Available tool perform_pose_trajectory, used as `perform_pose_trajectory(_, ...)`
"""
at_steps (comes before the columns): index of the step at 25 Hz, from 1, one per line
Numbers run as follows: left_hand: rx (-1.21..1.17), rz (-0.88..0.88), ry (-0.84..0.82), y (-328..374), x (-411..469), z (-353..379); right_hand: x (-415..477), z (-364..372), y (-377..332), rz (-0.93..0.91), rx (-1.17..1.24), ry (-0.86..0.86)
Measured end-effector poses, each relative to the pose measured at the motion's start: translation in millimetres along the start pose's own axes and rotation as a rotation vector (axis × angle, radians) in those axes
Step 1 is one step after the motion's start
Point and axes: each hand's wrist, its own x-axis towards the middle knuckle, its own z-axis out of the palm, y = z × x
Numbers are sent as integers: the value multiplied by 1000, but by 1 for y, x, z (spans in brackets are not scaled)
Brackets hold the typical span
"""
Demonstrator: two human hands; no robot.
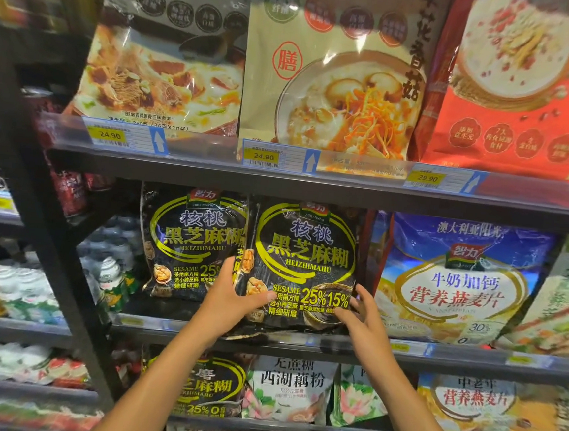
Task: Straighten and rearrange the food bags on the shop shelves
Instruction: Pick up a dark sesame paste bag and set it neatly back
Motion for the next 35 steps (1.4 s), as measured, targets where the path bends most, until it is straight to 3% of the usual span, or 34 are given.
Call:
perform_pose_trajectory(5,-250,-12,-11,-1,-20,-5,-24,-15,-9,-76,-75,51)
perform_pose_trajectory(11,-378,-43,-25,-4,-73,-4,-51,-33,-17,-146,-64,76)
perform_pose_trajectory(14,-425,-70,-31,-11,-105,1,-59,-39,-16,21,53,16)
perform_pose_trajectory(18,-551,-125,-69,-20,-148,8,-74,-44,-11,215,279,-208)
perform_pose_trajectory(22,-480,-120,-77,-23,-185,11,-98,-41,-9,154,219,-282)
perform_pose_trajectory(27,-322,-130,76,-26,-222,7,-119,-26,-7,71,83,-295)
perform_pose_trajectory(35,-146,-104,278,-28,-214,-27,-111,20,-13,68,81,-307)
